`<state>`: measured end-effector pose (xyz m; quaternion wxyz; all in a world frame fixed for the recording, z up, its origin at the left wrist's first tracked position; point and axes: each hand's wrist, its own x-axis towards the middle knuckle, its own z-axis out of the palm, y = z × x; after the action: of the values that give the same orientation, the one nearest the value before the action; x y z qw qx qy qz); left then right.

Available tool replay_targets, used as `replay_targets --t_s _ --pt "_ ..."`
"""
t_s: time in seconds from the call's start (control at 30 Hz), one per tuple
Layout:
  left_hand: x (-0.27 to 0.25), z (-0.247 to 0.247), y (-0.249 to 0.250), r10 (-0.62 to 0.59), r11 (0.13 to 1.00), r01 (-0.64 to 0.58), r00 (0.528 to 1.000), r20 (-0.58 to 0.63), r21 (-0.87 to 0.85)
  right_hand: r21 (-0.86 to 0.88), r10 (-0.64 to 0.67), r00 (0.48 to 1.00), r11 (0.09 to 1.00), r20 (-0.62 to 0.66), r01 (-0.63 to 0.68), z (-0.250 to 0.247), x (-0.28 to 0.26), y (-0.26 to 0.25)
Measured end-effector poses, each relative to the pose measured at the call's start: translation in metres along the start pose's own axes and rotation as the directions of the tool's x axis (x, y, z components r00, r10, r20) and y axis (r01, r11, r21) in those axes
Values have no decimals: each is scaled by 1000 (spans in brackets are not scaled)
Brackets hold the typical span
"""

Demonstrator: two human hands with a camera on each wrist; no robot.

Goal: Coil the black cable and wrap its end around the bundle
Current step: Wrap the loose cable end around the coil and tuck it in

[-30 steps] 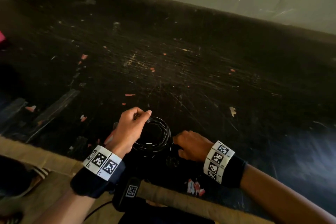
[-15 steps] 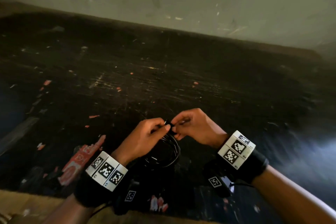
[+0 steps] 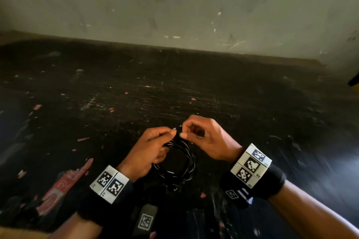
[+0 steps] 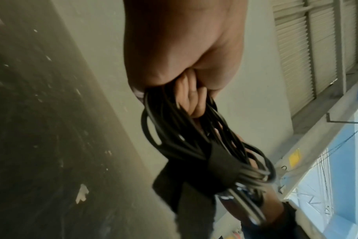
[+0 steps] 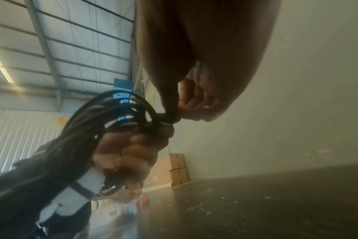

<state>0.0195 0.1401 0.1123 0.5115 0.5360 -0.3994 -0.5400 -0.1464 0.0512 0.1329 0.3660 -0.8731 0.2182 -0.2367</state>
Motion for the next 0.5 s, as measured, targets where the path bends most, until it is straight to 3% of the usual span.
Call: replay_targets --t_s 0.17,0.27,0.4,0.5 --pt "0 8 11 164 964 -164 986 17 209 42 27 998 999 -64 -25 -10 -3 -1" --pt "-1 4 18 308 824 -331 943 128 460 52 107 993 993 -56 -104 -18 2 -6" --pt "-4 2 27 287 711 -395 918 273 582 193 163 985 966 64 -173 -29 7 -9" --pt "-3 3 32 276 751 -364 931 239 551 158 23 1000 987 11 -24 -32 9 -13"
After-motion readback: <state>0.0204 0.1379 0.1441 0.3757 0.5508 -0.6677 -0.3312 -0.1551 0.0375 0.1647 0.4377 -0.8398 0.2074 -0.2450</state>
